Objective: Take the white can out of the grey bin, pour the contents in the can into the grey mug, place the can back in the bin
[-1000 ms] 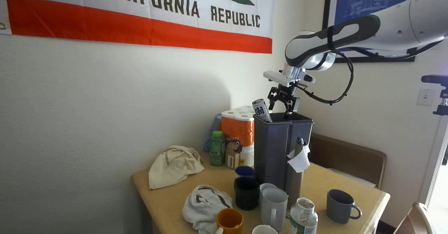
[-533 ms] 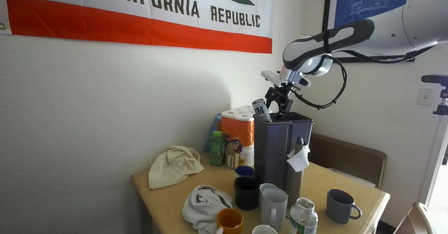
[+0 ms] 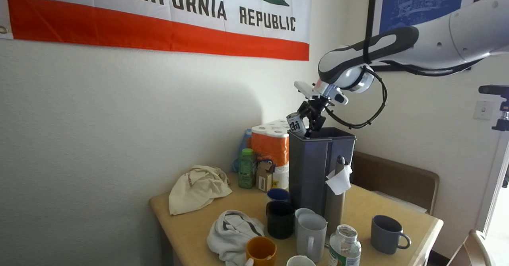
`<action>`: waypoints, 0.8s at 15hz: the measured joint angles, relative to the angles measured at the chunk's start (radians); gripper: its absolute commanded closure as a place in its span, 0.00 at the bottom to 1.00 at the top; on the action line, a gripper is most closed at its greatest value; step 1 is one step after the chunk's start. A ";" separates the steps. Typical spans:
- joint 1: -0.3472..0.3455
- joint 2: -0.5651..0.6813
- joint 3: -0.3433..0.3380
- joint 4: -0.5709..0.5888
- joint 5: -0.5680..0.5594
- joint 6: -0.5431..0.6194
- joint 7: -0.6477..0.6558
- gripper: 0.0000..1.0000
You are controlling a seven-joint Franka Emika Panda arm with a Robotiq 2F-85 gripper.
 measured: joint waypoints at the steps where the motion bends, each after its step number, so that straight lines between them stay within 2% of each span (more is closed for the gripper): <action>1: 0.000 0.003 0.001 0.000 0.010 0.010 0.001 0.27; 2: 0.000 0.005 0.003 -0.001 0.018 0.018 0.001 0.31; 6: 0.000 0.007 0.004 -0.004 0.027 0.039 0.001 0.61; 8: 0.000 0.006 0.004 -0.004 0.027 0.043 0.001 0.64; 12: 0.000 0.000 0.006 -0.002 0.027 0.042 -0.008 0.84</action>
